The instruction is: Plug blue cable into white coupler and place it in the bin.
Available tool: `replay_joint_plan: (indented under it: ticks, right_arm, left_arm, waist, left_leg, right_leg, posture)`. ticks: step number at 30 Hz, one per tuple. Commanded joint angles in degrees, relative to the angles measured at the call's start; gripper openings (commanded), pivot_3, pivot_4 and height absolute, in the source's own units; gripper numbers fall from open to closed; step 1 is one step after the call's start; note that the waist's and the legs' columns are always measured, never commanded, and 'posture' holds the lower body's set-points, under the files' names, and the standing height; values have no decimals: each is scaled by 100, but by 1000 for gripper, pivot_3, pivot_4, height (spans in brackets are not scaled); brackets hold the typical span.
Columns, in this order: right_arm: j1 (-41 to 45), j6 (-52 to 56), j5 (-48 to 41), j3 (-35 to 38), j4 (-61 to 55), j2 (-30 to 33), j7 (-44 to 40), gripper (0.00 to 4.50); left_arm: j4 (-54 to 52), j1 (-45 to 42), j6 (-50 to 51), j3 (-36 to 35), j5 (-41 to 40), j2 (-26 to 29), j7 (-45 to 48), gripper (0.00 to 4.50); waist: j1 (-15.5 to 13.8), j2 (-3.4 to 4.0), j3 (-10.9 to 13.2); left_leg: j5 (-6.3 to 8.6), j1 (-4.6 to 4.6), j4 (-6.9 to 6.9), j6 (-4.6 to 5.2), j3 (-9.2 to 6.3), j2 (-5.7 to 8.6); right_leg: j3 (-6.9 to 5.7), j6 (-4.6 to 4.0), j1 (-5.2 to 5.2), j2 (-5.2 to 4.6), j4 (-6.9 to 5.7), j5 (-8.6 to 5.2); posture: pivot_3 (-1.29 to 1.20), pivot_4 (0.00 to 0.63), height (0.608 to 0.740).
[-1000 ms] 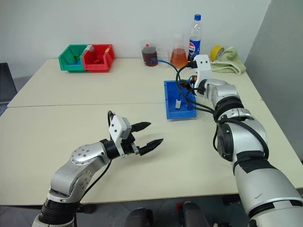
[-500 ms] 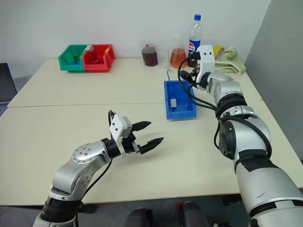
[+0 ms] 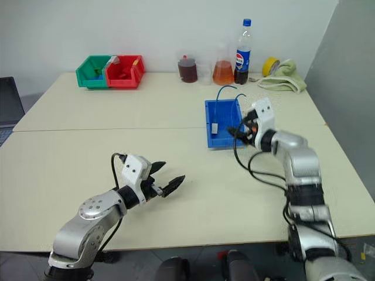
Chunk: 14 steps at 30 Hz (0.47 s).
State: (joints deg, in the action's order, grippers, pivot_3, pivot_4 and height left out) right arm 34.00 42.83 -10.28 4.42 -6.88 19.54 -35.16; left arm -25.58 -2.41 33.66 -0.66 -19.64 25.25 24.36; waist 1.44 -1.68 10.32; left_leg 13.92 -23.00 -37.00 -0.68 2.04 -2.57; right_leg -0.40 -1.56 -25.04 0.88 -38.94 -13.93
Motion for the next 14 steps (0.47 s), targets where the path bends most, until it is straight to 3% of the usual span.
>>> replay_joint_plan:
  ticks: [1,6,14]
  right_arm:
    - [-559,260,-70,243,-1417,-177,706,3356]
    - [-1976,-489,324,114,-2310,-480,1462,3356]
    - [-3191,-1186,803,69,-2111,-998,2469,3356]
  left_arm:
    - [-286,125,-89,-222,380,-145,-603,4500]
    - [-125,252,-308,-371,767,-573,-1281,4500]
    - [46,488,-499,-519,1187,-1218,-2104,4500]
  waist:
    - [33,0,0]
    - [17,-6,-4]
    - [21,-11,-7]
  left_leg:
    - [-1,3,0,-2,1,0]
    - [-21,24,-1,-31,-12,-1]
    - [-22,58,2,-32,-11,1]
  right_leg:
    - [0,0,2,0,-1,0]
    - [-11,3,21,4,-3,0]
    - [-10,4,65,3,9,0]
  posture:
    - [0,150,740]
    - [0,150,740]
    - [0,150,740]
